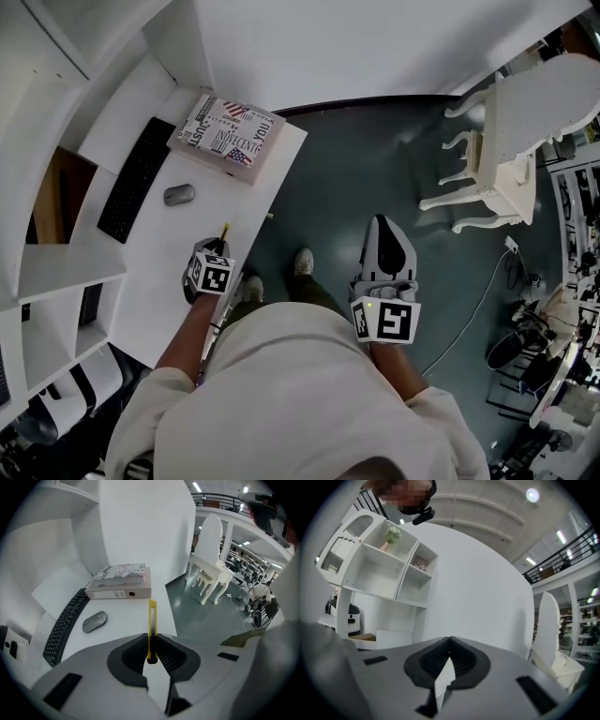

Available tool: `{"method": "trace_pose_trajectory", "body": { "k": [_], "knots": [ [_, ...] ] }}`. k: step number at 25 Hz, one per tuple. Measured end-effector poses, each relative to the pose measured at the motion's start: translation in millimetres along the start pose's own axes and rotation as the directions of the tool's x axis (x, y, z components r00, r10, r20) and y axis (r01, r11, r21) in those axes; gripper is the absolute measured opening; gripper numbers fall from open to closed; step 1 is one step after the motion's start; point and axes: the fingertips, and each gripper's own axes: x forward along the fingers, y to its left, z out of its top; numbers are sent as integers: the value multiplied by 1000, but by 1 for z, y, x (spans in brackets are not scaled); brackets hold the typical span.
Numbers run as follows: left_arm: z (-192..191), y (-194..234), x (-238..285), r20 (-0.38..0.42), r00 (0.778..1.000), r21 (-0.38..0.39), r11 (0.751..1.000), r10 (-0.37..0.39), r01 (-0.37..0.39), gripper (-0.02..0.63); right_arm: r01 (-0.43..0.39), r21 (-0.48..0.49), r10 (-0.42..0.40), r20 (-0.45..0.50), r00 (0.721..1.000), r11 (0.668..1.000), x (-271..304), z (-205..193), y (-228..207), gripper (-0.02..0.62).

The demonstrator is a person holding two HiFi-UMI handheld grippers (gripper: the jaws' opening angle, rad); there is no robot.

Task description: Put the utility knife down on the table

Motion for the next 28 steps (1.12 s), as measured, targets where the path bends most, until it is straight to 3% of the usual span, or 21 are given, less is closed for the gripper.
{"method": "trace_pose_trajectory", "body": {
  "k": [11,28],
  "knots": [
    [-10,-6,69,-187,982,21,999,-34,38,57,65,15,-64,-80,995,998,20,-29,-48,5],
    [-27,-10,100,-345,937,11,998,-62,70,57,97,46,-90,-132,987,994,40,-50,-76,3]
  ]
}}
